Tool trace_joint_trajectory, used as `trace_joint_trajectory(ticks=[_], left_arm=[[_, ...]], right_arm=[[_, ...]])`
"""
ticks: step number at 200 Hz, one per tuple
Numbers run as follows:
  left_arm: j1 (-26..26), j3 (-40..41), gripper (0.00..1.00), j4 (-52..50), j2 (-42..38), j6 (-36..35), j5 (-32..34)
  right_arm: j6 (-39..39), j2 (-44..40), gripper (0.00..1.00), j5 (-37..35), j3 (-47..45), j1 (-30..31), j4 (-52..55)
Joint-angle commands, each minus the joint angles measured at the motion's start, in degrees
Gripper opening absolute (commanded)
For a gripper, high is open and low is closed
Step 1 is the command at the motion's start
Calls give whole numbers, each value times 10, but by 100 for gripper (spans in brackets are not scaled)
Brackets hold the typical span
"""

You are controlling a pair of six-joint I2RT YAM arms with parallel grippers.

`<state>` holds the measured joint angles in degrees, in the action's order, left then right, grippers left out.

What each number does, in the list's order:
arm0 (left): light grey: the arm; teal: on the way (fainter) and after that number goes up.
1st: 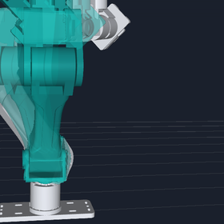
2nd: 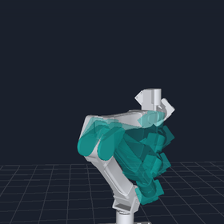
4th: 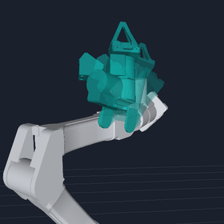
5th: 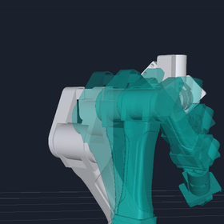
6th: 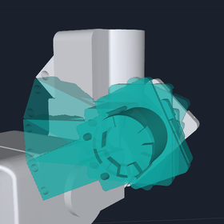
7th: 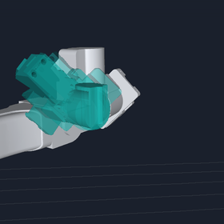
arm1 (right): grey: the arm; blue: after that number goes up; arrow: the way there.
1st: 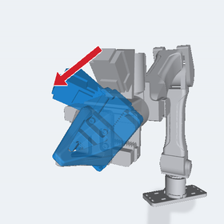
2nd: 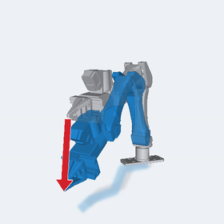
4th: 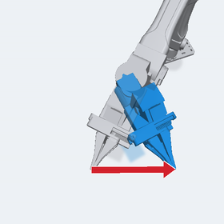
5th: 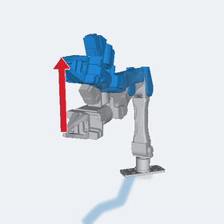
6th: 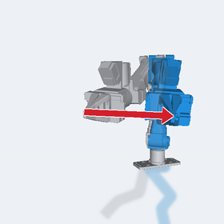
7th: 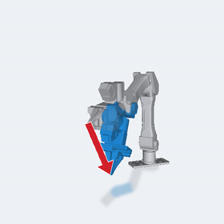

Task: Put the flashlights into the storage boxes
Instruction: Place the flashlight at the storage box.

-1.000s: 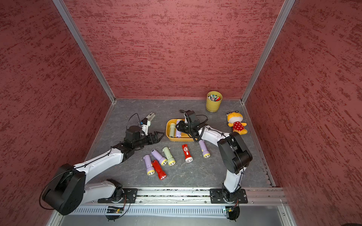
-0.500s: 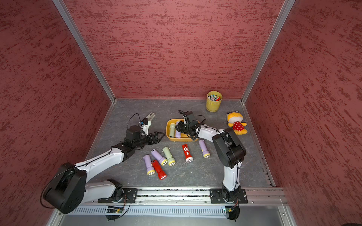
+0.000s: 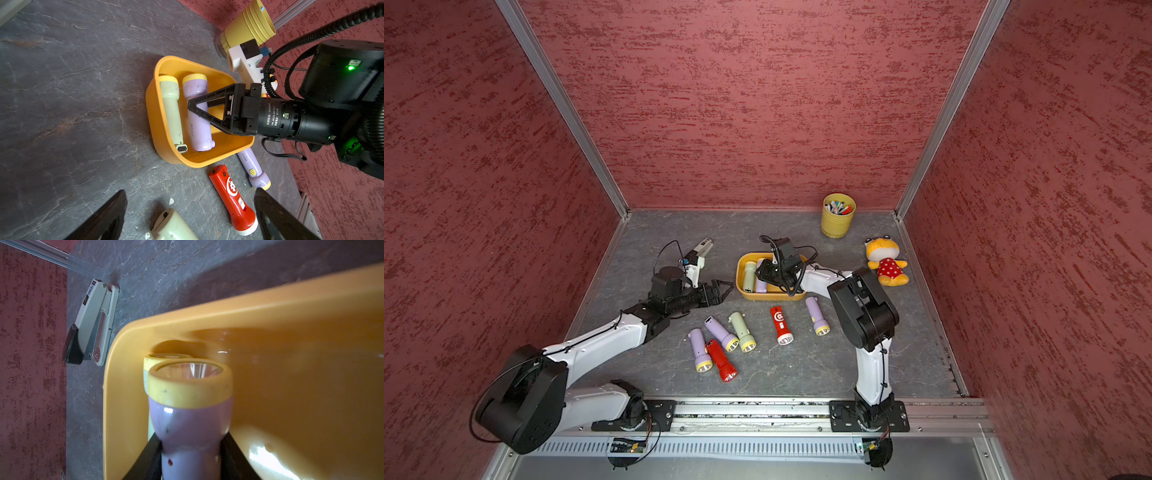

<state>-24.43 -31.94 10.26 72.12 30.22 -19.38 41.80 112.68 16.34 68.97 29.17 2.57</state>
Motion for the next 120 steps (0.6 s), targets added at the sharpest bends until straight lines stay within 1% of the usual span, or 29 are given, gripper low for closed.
trace_joint_trajectory(ticks=[1,14,30,120], left_arm=[[-2,-14,95,-6,4,-12,3],[-2,-14,95,-6,3,-13,4],[-3,-14,95,-6,4,-14,4],[-8,-16,95,-6,8,-15,8]], right_arm=[[7,7,43,2,18,-5,-11],[6,10,46,4,20,-4,-12],[6,12,53,4,23,-5,-12],[-16,20,52,7,34,-5,4]])
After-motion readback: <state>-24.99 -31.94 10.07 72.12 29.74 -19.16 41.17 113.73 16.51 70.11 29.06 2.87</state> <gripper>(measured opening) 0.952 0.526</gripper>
